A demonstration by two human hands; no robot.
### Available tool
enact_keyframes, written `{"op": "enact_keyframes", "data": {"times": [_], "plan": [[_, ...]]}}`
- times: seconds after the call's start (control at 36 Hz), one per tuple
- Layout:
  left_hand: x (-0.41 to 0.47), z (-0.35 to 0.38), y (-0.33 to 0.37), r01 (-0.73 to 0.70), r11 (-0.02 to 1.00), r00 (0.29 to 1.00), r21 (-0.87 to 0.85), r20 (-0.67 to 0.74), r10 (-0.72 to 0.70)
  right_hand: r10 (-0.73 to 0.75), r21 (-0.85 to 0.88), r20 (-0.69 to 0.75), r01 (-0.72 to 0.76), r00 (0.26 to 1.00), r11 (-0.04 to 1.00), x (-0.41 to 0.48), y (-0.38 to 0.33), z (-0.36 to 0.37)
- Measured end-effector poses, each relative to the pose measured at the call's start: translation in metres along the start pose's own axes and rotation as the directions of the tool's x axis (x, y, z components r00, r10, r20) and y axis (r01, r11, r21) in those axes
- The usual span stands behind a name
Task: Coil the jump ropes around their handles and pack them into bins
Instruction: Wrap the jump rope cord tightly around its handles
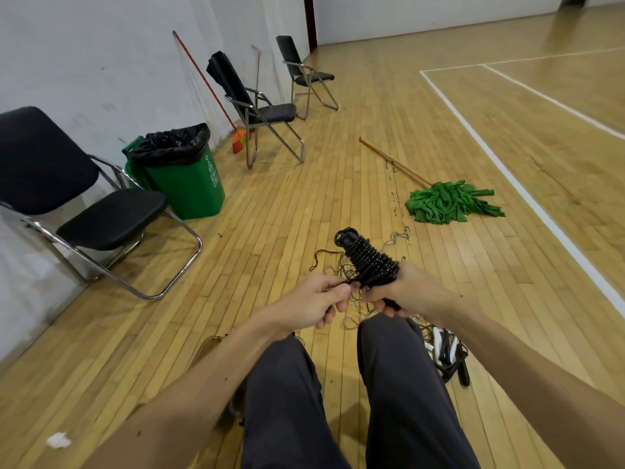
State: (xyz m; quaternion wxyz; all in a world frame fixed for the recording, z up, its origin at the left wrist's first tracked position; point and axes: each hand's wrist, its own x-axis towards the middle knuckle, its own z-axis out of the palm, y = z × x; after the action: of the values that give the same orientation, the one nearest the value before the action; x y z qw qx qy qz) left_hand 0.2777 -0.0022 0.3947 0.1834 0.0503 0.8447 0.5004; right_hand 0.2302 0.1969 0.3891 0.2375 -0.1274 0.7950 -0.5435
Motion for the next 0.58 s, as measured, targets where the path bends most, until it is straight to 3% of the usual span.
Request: {"op": "enact_keyframes", "data": {"times": [0.11,0.22,0.31,0.36,0.5,0.58], "plan": [[0.002,0.001,-0.001,0.049,0.998,0.996,-0.036,-0.066,-0.052,-0.067,-0.214,-0.156,0.032,0.986,0.976,0.022,0.010,0.021],[0.004,-0.012,0.001,0.159,0.952,0.984,-0.261,-0.037,-0.175,-0.145,-0.512,-0.299,-0.031,0.943,0.858,0.040,0.014,0.045],[-0.008,-0.027,-0.003,0.241,0.846,0.961,-0.476,-0.004,-0.276,-0.143,-0.579,-0.232,-0.018,0.962,0.815,0.048,0.010,0.064],[-0.019,-0.039,-0.011,0.254,0.807,0.952,-0.533,-0.009,-0.306,-0.111,-0.605,-0.137,0.005,0.984,0.796,0.052,0.004,0.076],[-0.043,-0.068,-0.056,0.256,0.796,0.916,-0.548,-0.125,-0.381,-0.032,-0.621,0.110,0.094,0.993,0.778,0.064,-0.023,0.114],[-0.060,-0.087,-0.089,0.219,0.827,0.871,-0.517,-0.279,-0.405,-0.069,-0.609,0.148,0.147,0.986,0.779,0.079,-0.043,0.149]]}}
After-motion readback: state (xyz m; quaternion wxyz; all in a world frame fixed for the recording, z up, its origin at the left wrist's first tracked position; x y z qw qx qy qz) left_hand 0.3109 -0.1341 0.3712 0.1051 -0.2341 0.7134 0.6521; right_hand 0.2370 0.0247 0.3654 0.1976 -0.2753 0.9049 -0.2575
